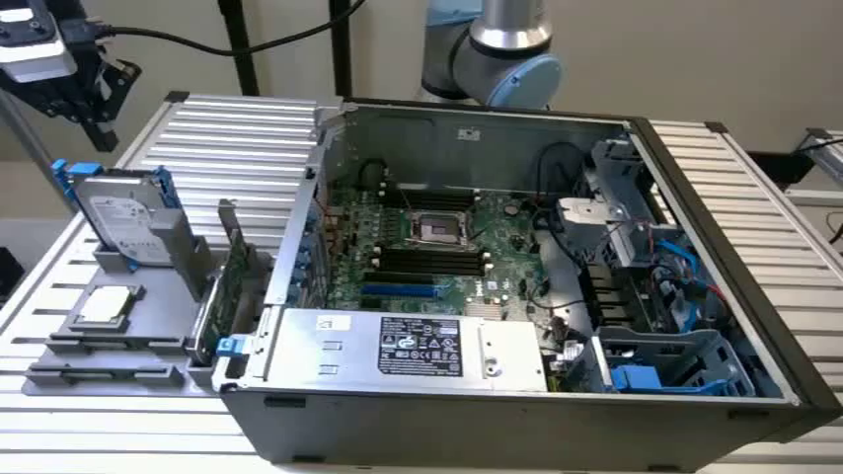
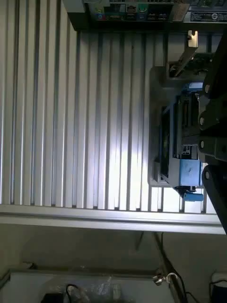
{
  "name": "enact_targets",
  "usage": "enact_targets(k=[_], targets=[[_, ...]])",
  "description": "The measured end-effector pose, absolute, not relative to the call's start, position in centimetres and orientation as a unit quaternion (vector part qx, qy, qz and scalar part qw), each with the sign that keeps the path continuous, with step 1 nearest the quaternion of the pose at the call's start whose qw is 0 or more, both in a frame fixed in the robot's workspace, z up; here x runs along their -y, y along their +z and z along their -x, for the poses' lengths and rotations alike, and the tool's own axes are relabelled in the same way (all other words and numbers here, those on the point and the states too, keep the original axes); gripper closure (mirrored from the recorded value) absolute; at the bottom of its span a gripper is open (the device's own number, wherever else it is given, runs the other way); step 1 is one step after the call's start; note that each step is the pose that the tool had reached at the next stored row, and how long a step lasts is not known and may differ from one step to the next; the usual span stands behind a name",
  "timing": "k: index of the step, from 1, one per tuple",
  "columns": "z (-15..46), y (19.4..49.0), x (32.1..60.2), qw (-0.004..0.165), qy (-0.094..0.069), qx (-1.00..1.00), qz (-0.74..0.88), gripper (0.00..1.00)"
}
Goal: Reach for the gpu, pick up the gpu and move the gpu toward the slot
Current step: 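Reach for the gpu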
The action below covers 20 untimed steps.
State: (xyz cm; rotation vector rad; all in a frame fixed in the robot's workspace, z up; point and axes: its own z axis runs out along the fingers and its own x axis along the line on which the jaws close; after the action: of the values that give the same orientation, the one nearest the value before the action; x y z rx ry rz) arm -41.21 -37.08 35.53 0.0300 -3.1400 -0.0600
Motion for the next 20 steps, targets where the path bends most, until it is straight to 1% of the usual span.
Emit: enact_targets(k=[14,20], targets=[[41.2,35.5,37.1,0.0,-0.019,1.0,-0.01,0.89],[39.2,35.5,37.7,0.001,-0.019,1.0,-0.01,0.89]])
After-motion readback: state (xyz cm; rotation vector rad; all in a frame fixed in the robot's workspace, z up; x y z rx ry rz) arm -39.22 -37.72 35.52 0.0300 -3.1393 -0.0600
